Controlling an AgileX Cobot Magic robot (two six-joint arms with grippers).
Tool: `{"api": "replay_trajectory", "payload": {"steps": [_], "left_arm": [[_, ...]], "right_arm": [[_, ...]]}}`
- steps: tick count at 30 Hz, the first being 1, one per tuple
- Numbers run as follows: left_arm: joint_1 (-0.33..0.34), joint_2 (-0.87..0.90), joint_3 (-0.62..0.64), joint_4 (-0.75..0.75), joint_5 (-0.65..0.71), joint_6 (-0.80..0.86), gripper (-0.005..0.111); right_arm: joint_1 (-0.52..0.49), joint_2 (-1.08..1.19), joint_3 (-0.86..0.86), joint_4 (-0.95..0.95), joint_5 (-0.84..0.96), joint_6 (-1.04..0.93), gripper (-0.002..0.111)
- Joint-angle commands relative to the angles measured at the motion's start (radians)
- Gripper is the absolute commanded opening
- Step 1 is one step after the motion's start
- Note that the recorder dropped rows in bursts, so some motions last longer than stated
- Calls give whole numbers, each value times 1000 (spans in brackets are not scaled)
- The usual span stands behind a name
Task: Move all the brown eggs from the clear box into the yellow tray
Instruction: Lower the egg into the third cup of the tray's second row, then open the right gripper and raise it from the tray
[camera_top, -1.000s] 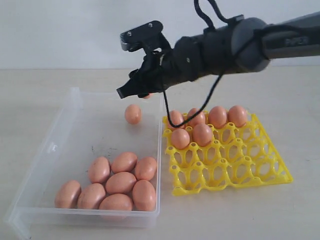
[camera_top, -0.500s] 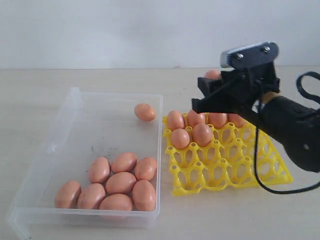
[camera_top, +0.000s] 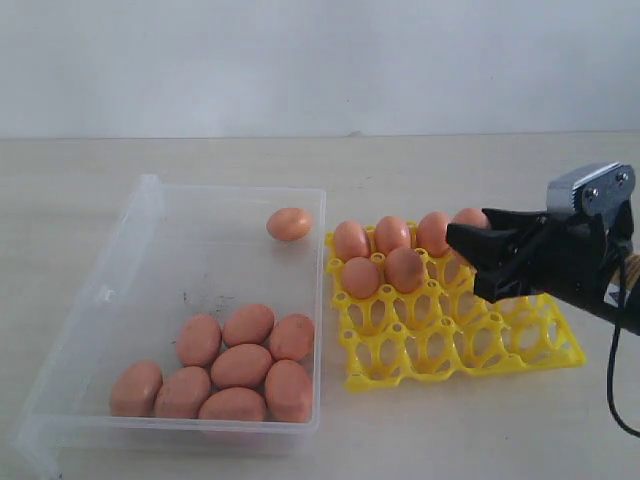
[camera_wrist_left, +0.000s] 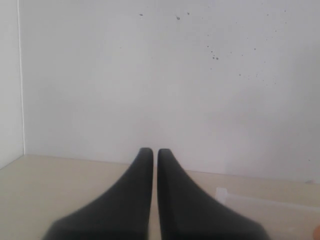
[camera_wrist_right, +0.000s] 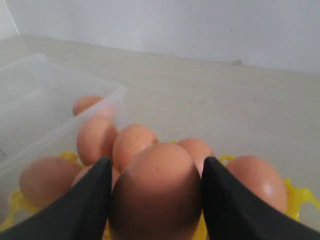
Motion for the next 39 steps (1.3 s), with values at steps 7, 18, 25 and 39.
{"api": "replay_trajectory", "payload": {"steps": [7,18,25,39], "left_arm": [[-1,-2,-1,4,3,5,4],[-1,-2,-1,4,3,5,4],[-1,-2,-1,4,3,5,4],[-1,-2,-1,4,3,5,4]], "right_arm": [[-13,163,-112,-132,-24,47,0],[-13,167,-126,-127,-24,43,0],[-13,167,-135,-146,11,68,31],[-2,-113,-135,-168,-17,279,34]]}}
